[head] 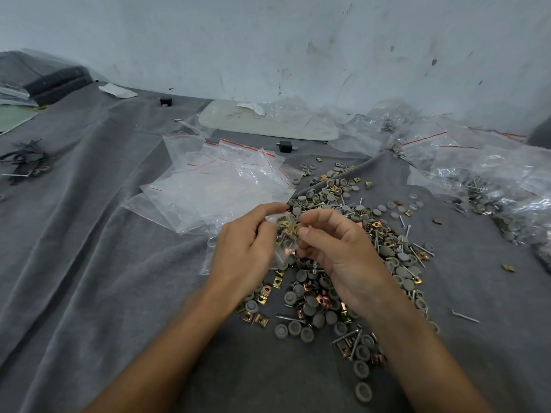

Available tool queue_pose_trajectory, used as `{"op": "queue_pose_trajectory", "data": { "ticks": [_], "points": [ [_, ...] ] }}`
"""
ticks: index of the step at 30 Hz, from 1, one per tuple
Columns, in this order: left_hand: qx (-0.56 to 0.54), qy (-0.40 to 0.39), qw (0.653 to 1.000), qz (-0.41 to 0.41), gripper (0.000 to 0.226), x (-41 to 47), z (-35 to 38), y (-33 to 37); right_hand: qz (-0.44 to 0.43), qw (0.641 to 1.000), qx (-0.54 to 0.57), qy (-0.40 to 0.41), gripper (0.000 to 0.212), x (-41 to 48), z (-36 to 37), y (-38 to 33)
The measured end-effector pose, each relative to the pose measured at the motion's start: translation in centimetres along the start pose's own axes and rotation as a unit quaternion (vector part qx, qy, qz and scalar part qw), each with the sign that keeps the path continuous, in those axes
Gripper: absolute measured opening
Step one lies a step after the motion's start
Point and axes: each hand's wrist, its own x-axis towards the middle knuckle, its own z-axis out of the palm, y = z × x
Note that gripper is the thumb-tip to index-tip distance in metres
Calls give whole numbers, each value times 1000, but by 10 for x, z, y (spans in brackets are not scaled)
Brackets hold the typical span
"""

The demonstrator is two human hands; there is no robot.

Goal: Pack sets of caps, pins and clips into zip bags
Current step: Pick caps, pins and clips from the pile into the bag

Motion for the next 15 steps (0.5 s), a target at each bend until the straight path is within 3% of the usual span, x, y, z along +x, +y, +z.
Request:
{"op": "queue_pose_trajectory", "data": {
  "ticks": [8,15],
  "points": [
    [2,-2,1000,2,43,0,0,-2,-17,994,-104,25,21,1,2,5],
    [1,-8,1000,0,44,0,1,-4,-34,991,-117,54,13,0,1,5]
  ]
}}
